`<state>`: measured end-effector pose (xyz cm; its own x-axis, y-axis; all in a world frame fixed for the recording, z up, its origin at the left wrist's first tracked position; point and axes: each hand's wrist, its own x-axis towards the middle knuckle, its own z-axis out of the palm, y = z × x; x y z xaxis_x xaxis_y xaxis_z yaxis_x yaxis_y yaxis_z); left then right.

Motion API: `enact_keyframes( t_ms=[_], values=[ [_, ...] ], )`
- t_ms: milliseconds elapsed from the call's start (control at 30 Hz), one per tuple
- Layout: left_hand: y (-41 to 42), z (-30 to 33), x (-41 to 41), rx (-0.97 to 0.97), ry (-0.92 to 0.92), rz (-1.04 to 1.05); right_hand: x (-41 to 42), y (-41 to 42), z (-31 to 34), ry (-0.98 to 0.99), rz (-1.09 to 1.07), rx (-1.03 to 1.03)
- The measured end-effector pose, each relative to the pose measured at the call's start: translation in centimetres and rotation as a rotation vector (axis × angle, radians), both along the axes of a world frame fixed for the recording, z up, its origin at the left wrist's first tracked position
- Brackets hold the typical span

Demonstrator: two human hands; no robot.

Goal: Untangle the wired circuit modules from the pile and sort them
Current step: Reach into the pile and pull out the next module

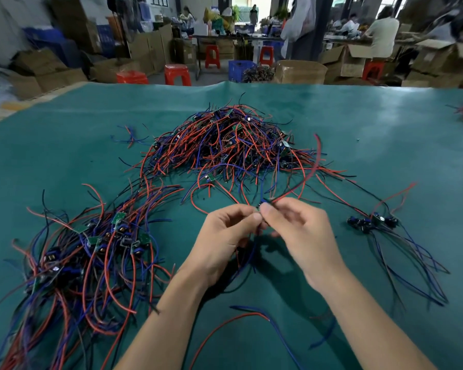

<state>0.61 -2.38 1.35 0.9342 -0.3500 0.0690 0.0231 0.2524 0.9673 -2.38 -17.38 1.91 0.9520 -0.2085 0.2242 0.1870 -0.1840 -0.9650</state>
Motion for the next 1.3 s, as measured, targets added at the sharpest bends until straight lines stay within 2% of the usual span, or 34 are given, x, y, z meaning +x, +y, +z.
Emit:
enact_keyframes(
  t_ms=[67, 233, 400, 500, 600, 700, 767, 800, 900, 967, 1100, 1167, 1300],
  values=[
    [-0.1, -0.2, 0.0, 0.068, -0.063, -0.040, 0.0, 0.4, -0.1, -0.068, -0.009, -0.089],
    [0.0, -0.4, 0.1, 0.159, -0.124, -0.084, 0.2, -0.9, 0.0, -0.156, -0.123, -0.156],
    [-0.1, -0.5, -0.1, 0.203, -0.138, -0.140, 0.2, -3.2, 2.5, -0.272, -0.359, 0.046],
    [0.0, -0.6, -0.1, 0.213, -0.146, -0.188, -0.7, -3.1, 6.0, -0.351, -0.425, 0.197],
    [-0.1, -0.8, 0.0, 0.195, -0.125, -0.178, -1.2, -0.8, 11.2, -0.428, -0.283, 0.260],
    [-0.4, -0.8, 0.0, 0.141, -0.093, -0.163, -0.2, 3.5, 14.7, -0.359, -0.034, 0.214],
    [-0.4, -0.7, -0.1, 0.120, -0.104, -0.156, 1.2, 7.1, 15.6, -0.245, 0.114, 0.085],
    [-0.4, -0.7, -0.1, 0.112, -0.106, -0.142, 2.0, 8.8, 15.8, -0.198, 0.173, -0.054],
    [-0.4, -0.6, 0.0, 0.059, -0.087, -0.117, 4.8, 12.7, 15.3, -0.055, 0.330, -0.665],
    [-0.5, -0.8, 0.2, 0.047, -0.076, -0.118, 7.3, 13.0, 14.4, 0.002, 0.322, -0.959],
    [-0.5, -0.5, 0.3, 0.032, -0.032, -0.117, 11.0, 10.1, 11.1, 0.139, 0.054, -1.221],
    [-0.5, -0.4, 0.3, 0.022, -0.009, -0.107, 11.7, 8.2, 9.1, 0.223, 0.001, -1.294],
    [-0.4, -0.2, 0.3, 0.012, 0.034, -0.070, 12.4, 5.8, 7.2, 0.203, 0.019, -1.133]
  ],
)
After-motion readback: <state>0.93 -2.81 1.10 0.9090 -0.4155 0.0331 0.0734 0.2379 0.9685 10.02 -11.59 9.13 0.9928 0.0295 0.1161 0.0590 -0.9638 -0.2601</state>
